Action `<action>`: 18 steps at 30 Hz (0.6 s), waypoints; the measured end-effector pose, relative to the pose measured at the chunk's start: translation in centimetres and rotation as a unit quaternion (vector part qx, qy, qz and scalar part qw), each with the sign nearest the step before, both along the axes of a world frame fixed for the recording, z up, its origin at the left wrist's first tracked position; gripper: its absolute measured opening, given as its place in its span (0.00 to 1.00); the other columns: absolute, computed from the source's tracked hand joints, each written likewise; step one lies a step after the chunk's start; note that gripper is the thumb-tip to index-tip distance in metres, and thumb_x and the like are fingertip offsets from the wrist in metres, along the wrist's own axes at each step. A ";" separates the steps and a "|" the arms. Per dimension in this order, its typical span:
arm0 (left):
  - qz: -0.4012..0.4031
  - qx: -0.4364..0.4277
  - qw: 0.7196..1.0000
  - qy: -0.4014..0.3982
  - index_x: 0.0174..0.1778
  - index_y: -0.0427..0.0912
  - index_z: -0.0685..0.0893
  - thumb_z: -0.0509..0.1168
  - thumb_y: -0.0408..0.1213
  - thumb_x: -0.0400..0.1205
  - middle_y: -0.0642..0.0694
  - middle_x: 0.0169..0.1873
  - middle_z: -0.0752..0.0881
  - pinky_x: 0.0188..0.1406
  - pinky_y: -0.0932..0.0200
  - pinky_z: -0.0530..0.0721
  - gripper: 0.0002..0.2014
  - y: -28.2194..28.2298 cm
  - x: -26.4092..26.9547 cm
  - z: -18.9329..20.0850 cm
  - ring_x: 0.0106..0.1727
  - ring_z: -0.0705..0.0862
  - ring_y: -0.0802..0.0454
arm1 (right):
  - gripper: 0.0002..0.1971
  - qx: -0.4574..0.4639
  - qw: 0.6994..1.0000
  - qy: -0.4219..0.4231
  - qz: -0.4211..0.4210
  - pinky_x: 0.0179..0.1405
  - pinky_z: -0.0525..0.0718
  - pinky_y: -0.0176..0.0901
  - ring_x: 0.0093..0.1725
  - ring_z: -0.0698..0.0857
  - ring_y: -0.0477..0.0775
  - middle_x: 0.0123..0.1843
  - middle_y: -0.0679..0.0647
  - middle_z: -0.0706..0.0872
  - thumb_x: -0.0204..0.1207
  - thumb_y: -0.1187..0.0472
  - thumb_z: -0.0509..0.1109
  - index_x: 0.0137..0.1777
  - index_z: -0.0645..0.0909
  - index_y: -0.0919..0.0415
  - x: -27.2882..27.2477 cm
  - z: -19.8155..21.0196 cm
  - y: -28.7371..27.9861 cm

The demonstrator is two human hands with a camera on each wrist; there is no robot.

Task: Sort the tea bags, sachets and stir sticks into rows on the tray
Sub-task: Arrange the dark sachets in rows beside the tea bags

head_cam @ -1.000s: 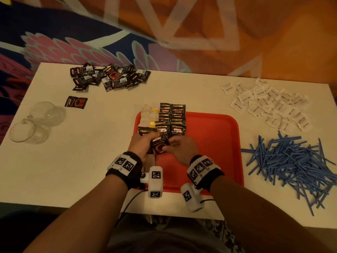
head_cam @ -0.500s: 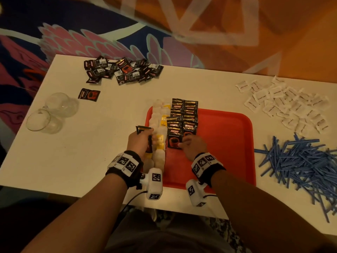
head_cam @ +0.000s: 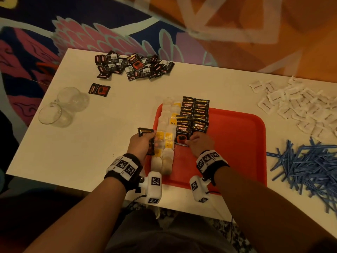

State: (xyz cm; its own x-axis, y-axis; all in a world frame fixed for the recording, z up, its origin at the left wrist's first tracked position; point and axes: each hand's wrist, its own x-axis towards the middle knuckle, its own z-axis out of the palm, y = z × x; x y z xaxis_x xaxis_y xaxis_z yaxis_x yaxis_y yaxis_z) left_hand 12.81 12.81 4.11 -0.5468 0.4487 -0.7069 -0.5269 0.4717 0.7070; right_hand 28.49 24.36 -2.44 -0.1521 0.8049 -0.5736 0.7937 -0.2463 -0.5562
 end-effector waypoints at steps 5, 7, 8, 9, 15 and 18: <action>0.004 0.003 1.000 -0.004 0.46 0.37 0.87 0.65 0.31 0.84 0.43 0.32 0.86 0.33 0.55 0.82 0.06 0.0 0.0 -0.2 0.28 0.82 0.48 | 0.08 -0.009 1.000 0.003 -0.008 0.26 0.64 0.26 0.39 0.78 0.38 0.44 0.45 0.85 0.74 0.55 0.78 0.48 0.83 0.54 0.0 0.0 -0.1; 0.004 0.003 1.000 -0.004 0.46 0.37 0.87 0.65 0.32 0.84 0.44 0.31 0.87 0.30 0.56 0.83 0.05 0.0 0.0 -0.3 0.27 0.85 0.50 | 0.09 -0.010 1.000 0.007 -0.015 0.25 0.63 0.25 0.42 0.79 0.39 0.46 0.44 0.85 0.73 0.54 0.78 0.49 0.83 0.54 0.0 0.1 -0.1; 0.003 0.005 1.000 -0.006 0.47 0.38 0.86 0.65 0.33 0.84 0.45 0.30 0.87 0.28 0.57 0.83 0.06 0.1 0.0 -0.3 0.26 0.86 0.51 | 0.10 -0.010 1.000 0.008 -0.019 0.25 0.63 0.25 0.41 0.78 0.39 0.46 0.44 0.85 0.73 0.54 0.79 0.49 0.83 0.54 0.0 0.1 -0.2; 0.003 0.007 1.000 -0.011 0.47 0.38 0.86 0.64 0.34 0.85 0.45 0.28 0.88 0.25 0.59 0.83 0.06 0.2 0.1 -0.3 0.25 0.86 0.52 | 0.10 -0.010 1.000 0.008 -0.021 0.25 0.63 0.25 0.41 0.79 0.39 0.47 0.44 0.85 0.72 0.54 0.79 0.49 0.83 0.54 0.1 0.2 -0.2; -0.014 -0.005 1.000 0.010 0.49 0.38 0.89 0.69 0.39 0.82 0.37 0.42 0.92 0.45 0.45 0.91 0.08 0.7 0.4 -0.5 0.42 0.92 0.40 | 0.10 0.007 1.000 0.016 -0.023 0.28 0.66 0.27 0.44 0.81 0.41 0.42 0.42 0.85 0.73 0.51 0.78 0.49 0.82 0.52 1.2 1.4 -0.1; -0.029 -0.003 0.999 0.035 0.49 0.42 0.90 0.74 0.39 0.79 0.39 0.44 0.93 0.57 0.37 0.88 0.06 1.2 1.0 -0.4 0.49 0.92 0.39 | 0.11 0.012 0.998 0.053 -0.012 0.34 0.70 0.29 0.40 0.78 0.35 0.39 0.38 0.83 0.73 0.48 0.76 0.49 0.83 0.51 1.5 2.2 -0.5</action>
State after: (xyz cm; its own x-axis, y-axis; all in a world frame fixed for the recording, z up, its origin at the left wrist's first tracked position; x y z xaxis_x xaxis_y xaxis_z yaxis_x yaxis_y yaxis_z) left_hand 13.83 14.01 3.74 -0.5685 0.4765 -0.6706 -0.4479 0.5045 0.7382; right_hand 29.98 23.90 -0.20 -0.1911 0.8227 -0.5355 0.7233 -0.2508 -0.6434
